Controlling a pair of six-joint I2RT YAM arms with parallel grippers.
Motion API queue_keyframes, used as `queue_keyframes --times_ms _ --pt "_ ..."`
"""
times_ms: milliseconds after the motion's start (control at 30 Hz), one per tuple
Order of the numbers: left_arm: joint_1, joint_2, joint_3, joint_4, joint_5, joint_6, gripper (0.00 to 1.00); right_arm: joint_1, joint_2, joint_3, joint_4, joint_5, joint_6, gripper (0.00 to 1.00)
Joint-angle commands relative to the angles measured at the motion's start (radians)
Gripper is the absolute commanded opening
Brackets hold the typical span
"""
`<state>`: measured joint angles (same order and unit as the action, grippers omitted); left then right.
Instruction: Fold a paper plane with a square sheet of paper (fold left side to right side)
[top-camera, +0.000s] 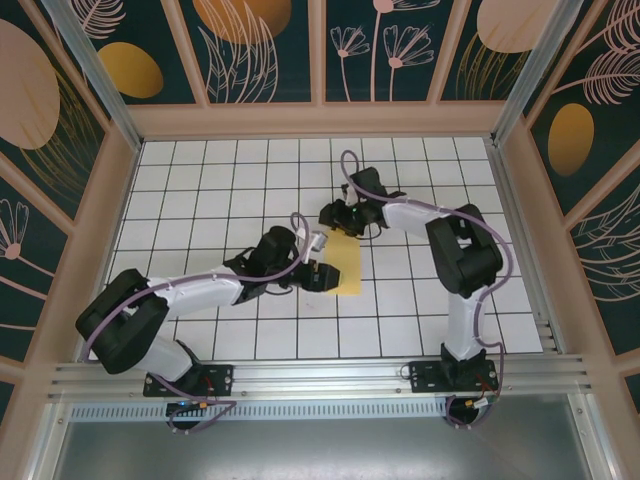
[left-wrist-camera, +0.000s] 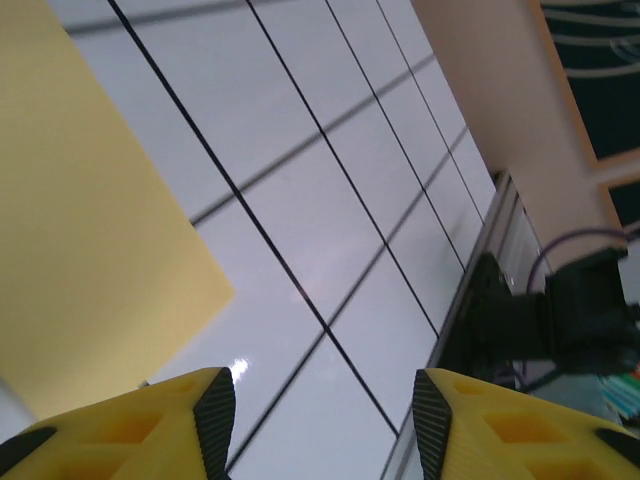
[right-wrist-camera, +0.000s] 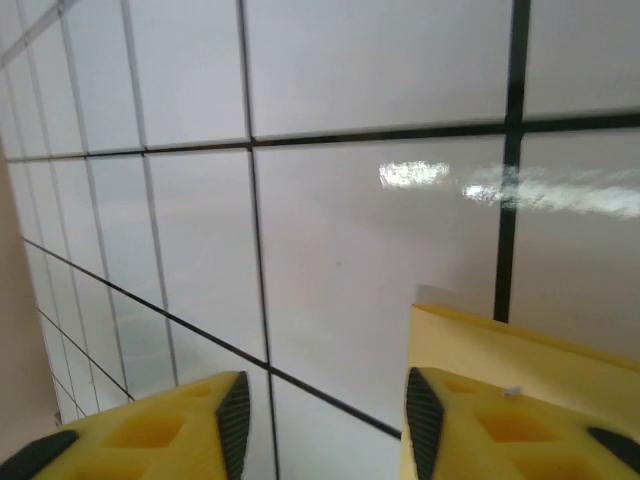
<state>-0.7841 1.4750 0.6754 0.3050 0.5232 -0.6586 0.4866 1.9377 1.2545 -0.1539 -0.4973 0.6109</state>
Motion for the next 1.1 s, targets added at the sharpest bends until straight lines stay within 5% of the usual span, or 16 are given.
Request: queue_keyframes --times_ms 0,167,433,1067 --pt "0.046 -0.014 -0.003 -0.035 -0.109 -0.047 0.54 -0.043 -0.163 -0.059 -0.064 0.063 -0.043 0.53" --pt "0.077 0.013 0.001 -0.01 -0.197 -0.094 0.56 -0.097 -0.353 -0.304 -0.052 0.059 -0.025 0.58" --pt "0.078 0.216 0.093 0.11 -0.056 -0.152 0.46 -0.111 -0.527 -0.615 0.057 0.02 0.067 0.58" --pt "0.08 0.364 0.157 0.007 -0.14 -0.121 0.4 -0.083 -0.505 -0.621 0.039 -0.003 0.053 0.58"
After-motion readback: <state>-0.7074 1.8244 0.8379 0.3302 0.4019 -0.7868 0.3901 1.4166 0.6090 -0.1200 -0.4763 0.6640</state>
